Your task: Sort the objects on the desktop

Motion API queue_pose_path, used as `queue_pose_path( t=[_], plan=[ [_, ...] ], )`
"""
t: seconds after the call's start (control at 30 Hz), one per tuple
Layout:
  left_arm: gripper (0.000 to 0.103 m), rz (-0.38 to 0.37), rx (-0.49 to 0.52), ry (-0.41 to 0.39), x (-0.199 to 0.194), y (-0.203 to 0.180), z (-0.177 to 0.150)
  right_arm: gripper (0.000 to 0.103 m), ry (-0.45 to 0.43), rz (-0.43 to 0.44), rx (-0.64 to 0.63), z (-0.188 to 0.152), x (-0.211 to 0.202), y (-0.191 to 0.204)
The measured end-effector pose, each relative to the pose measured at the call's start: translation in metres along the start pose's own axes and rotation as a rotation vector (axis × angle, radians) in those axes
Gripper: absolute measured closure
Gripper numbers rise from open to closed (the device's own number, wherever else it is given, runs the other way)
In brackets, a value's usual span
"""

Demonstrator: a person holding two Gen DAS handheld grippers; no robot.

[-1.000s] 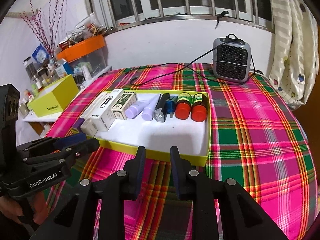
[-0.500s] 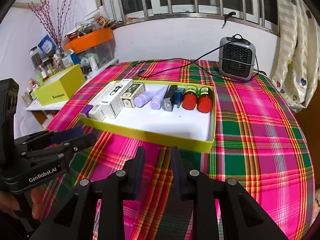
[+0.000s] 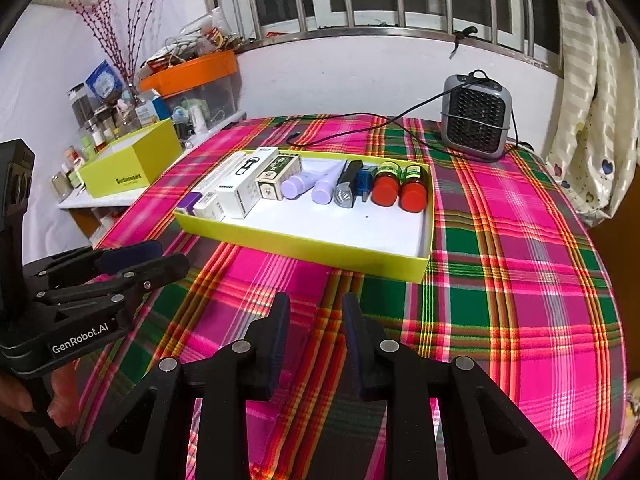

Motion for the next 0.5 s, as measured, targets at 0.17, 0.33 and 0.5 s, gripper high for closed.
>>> queue_pose_path(
  t=[0.17,0.33,0.5],
  plan=[
    [0.063,-0.001,-0.001,0.007,-0.005,-0.001,-0.007,0.075,0.006,0.001,-0.006,-0.007,-0.004,0.002],
    [0.063,-0.009,0.002,0.018,-0.007,-0.002,-0.013,0.075,0.007,-0.004,-0.009,-0.013,-0.010,0.002],
    [0.063,-0.028,-0.011,0.025,-0.007,-0.002,-0.017,0.075,0.011,-0.007,-0.016,-0.017,-0.013,0.002]
  ],
)
Point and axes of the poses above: each gripper's, at about its wrist camera, not at the fingertips, and x roughly the way its jaws point, y to its left, z to its top, the point moved 4 cm from there along x, roughly the way its jaws point, and after that the axes turned 3 degrees about x, right-handed, at the moved point
